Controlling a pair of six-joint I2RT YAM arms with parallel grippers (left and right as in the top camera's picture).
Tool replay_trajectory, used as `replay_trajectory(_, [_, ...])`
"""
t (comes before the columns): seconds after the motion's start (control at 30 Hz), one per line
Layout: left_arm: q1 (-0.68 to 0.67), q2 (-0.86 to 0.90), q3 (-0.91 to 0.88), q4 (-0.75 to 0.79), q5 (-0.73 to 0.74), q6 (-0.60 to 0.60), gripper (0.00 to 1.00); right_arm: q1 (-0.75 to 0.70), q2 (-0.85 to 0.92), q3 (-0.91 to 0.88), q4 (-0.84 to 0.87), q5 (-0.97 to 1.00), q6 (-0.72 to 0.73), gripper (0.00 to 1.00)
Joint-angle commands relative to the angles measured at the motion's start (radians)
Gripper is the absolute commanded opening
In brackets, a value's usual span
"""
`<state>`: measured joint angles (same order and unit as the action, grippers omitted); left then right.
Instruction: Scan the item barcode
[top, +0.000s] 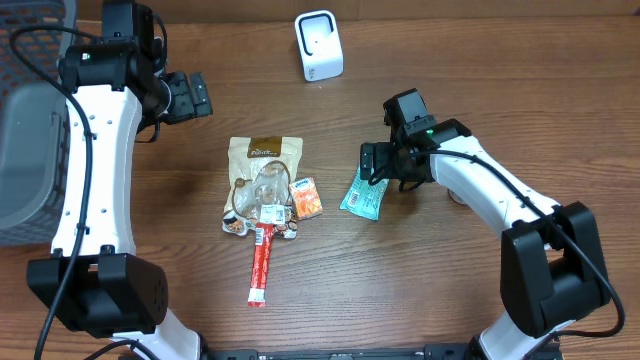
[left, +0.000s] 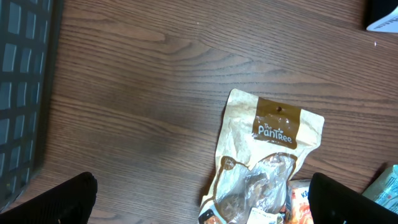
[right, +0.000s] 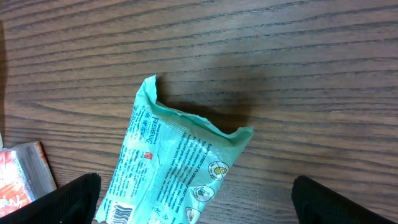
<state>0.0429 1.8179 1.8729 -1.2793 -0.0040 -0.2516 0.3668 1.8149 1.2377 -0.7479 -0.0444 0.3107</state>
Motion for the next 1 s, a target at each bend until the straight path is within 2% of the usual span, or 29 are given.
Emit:
replay_trajectory(0.0, [-0.004,0.0,0.016,0.0,0.001,0.009,1.0,-0.002,-0.018,-0.002,0.006,0.01,-0.002,1.0])
replay_trajectory(0.8, [-0.004,0.0,0.016,0.001,0.001,0.009,1.0,-0.002,-0.018,-0.002,0.008,0.007,-0.001,1.0])
replay_trajectory(0.97, [-0.004,0.0,0.016,0.0,0.001,0.009,1.0,-0.002,-0.018,-0.002,0.093,-0.008,-0.001,1.0])
